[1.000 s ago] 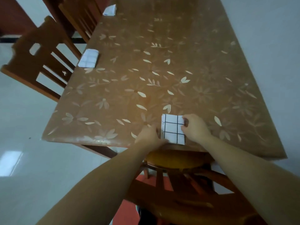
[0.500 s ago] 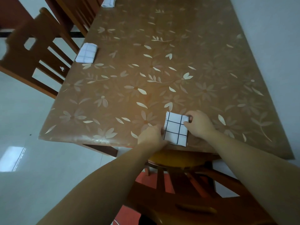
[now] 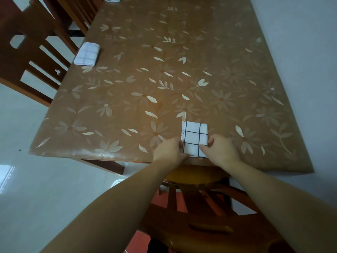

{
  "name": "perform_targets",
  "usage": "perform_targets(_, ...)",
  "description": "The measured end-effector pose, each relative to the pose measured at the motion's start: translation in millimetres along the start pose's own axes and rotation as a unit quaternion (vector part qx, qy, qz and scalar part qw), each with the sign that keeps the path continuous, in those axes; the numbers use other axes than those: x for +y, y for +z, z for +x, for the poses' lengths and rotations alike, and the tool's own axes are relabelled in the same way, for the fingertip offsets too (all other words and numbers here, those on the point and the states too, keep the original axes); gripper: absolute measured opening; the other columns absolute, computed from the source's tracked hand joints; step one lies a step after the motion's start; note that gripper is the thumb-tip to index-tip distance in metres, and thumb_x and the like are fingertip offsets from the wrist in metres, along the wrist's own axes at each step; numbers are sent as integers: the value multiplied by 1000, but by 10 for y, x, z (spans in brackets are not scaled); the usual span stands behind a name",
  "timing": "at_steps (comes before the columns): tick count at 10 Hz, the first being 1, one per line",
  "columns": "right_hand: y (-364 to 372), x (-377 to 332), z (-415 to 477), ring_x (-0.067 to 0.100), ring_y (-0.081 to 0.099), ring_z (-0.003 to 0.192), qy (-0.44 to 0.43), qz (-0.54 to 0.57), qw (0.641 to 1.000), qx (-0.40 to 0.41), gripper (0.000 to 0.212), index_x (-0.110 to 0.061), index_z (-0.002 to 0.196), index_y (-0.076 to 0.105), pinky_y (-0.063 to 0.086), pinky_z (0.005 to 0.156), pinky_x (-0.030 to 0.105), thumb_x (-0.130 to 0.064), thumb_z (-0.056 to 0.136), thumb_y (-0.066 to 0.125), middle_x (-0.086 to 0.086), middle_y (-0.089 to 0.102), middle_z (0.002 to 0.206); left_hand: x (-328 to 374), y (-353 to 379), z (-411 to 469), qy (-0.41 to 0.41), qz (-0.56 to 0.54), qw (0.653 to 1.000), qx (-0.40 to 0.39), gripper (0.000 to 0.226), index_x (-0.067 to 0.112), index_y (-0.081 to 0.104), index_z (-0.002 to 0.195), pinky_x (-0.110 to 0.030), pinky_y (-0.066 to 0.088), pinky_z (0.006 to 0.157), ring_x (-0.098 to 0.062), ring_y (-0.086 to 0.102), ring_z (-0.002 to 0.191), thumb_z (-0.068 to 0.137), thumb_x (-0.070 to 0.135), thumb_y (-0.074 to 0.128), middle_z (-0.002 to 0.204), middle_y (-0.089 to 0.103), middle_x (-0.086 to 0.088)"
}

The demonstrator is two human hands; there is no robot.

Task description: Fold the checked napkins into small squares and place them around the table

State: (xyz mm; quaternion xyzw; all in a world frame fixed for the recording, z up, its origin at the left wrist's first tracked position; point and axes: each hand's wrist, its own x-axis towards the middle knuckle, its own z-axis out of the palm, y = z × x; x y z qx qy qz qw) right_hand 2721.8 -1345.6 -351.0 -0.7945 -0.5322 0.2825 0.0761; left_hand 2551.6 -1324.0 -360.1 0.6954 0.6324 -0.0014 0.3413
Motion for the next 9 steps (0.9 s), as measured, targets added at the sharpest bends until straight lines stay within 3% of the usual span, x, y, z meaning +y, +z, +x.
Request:
perform_targets(1, 7, 44, -82, 23, 63, 67, 26, 40, 999, -2, 24, -8, 76, 63, 54, 67, 38, -29, 86, 67, 6, 65, 68, 39, 6, -1, 12, 0, 1000, 4, 29, 23, 59, 108, -29, 46, 65, -19, 62, 89, 85, 39, 68, 101, 68, 2)
perform_targets(2, 24, 68, -83, 23, 65, 72, 35, 51, 998, -4, 17, -13, 78, 63, 56, 68, 38, -28, 83, 69, 4, 68, 74, 34, 10, -35, 13, -5, 1000, 9, 26, 23, 60, 104, -30, 49, 67, -19, 62, 91, 85, 39, 68, 100, 67, 3)
perform_targets(3, 48, 84, -69, 17, 59, 73, 37, 44, 998, -8, 16, -19, 80, 59, 51, 66, 33, -30, 84, 69, -2, 61, 76, 7, 20, -66, 8, -22, 1000, 4, 21, 22, 60, 93, -38, 56, 77, -22, 63, 89, 83, 38, 70, 95, 67, 0)
perform_targets(6, 45, 83, -57, 15, 57, 71, 36, 15, 999, -6, 15, -19, 86, 60, 52, 68, 34, -32, 85, 69, -4, 60, 78, -6, 14, -79, 8, -34, 999, 0, 18, 20, 66, 93, -38, 56, 79, -21, 63, 89, 84, 35, 71, 97, 68, -2)
perform_targets(9, -306, -6, -155, 17, 61, 77, 40, -4, 999, -6, 18, -21, 88, 60, 53, 75, 35, -39, 90, 59, -5, 63, 78, 47, -300, -190, -14, 6, 1000, -4, 15, 22, 73, 89, -25, 53, 62, -14, 66, 74, 89, 28, 59, 88, 73, 2)
